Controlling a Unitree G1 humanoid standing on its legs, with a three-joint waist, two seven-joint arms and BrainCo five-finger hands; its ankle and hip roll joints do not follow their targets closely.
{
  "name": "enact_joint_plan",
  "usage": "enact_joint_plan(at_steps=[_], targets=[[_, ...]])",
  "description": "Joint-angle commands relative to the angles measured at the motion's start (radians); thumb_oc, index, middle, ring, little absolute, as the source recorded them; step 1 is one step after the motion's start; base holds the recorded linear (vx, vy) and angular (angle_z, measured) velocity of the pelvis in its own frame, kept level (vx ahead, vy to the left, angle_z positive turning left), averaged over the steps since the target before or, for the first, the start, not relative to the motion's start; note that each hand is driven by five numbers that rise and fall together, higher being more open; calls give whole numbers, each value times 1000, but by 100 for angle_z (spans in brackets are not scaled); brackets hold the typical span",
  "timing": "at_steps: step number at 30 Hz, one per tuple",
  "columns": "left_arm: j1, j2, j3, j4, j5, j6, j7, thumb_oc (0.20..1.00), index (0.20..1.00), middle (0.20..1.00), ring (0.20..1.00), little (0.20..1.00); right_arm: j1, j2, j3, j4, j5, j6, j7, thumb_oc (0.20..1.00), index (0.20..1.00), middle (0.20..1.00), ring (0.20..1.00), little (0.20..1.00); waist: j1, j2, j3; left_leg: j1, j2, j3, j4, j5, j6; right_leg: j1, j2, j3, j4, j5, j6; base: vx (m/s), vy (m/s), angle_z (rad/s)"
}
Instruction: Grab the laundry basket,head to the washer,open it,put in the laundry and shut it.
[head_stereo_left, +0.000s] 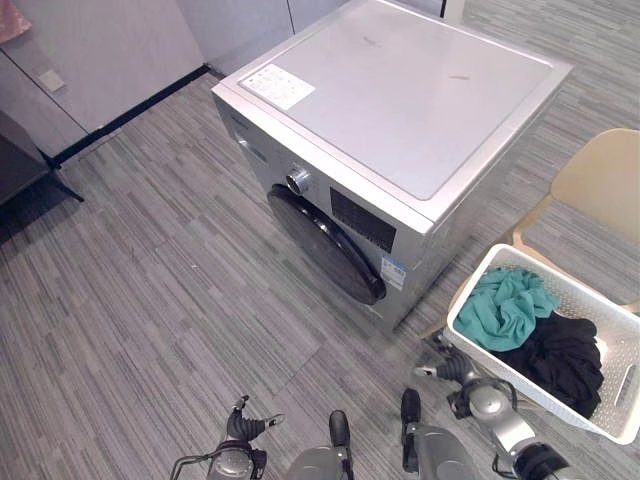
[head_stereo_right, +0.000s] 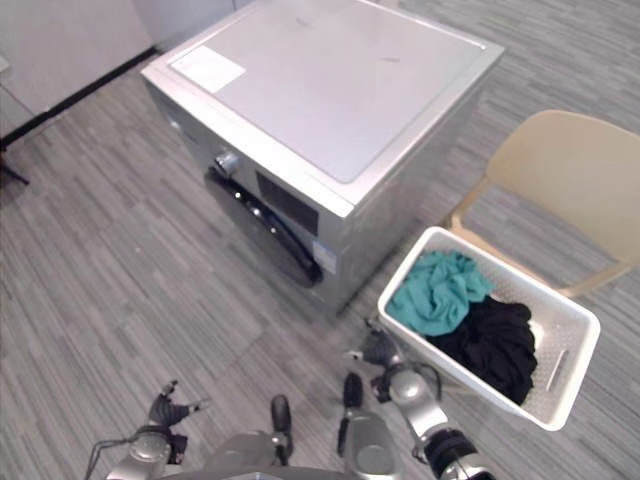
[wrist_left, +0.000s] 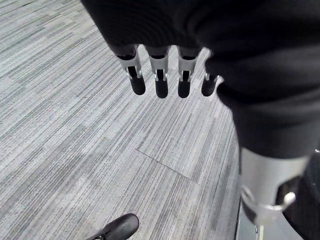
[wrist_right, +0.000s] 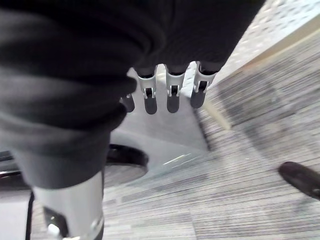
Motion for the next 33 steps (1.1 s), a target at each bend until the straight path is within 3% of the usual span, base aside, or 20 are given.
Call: enact_joint_plan(at_steps=[1, 7, 11, 15, 21, 26, 33], targets=[[-44, 26, 15, 10, 3, -34, 36, 1000, 1000, 1000, 1000, 1000, -62, 40, 53, -59, -48, -54, -3, 1000, 1000, 1000, 1000, 1000, 30, -48, -22, -61, -54, -13, 87, -75, -13, 31, -49, 4, -69, -42, 80, -103, 19, 17], [-61, 45, -15, -75, -29, -60, 54, 1000, 1000, 1000, 1000, 1000, -254, 27, 73, -124, -84, -69, -82, 1000, 1000, 1000, 1000, 1000, 70, -34, 17, -163, -55, -29, 106, -53, -14, -50, -64, -9, -58, -28, 81, -91, 17, 10], [-73, 64, -40, -119, -57, -80, 62, 1000, 1000, 1000, 1000, 1000, -386, -1, 7, -120, -62, -62, -179, 1000, 1000, 1000, 1000, 1000, 98, -27, 45, -230, -61, -44, 97, -24, -16, -113, -83, -22, -49, -15, 82, -56, 27, 14], [-89, 80, -55, -124, -76, -91, 67, 1000, 1000, 1000, 1000, 1000, -483, -12, -28, -42, -21, -58, -233, 1000, 1000, 1000, 1000, 1000, 122, -23, 67, -258, -66, -54, 80, -5, -18, -144, -92, -34, -49, -5, 86, -30, 12, 11], [-122, 108, -86, -136, -108, -104, 64, 1000, 1000, 1000, 1000, 1000, -633, -33, -15, 129, 46, -38, -235, 1000, 1000, 1000, 1000, 1000, 163, -10, 95, -303, -77, -76, 59, 18, -21, -189, -104, -50, -48, 7, 90, -12, 2, 14], [-155, 117, -104, -139, -147, -105, 68, 1000, 1000, 1000, 1000, 1000, -714, 8, 26, 210, 87, -29, -212, 1000, 1000, 1000, 1000, 1000, 195, -1, 120, -345, -86, -99, 67, 26, -22, -214, -108, -68, -44, 7, 91, 3, 2, 14], [-221, 94, -161, -92, -151, -93, 80, 1000, 1000, 1000, 1000, 1000, -769, 198, 100, 177, 156, -60, -178, 1000, 1000, 1000, 1000, 1000, 250, 12, 140, -367, -100, -149, 72, 29, -15, -214, -117, -109, -35, -5, 92, 7, -14, 16]])
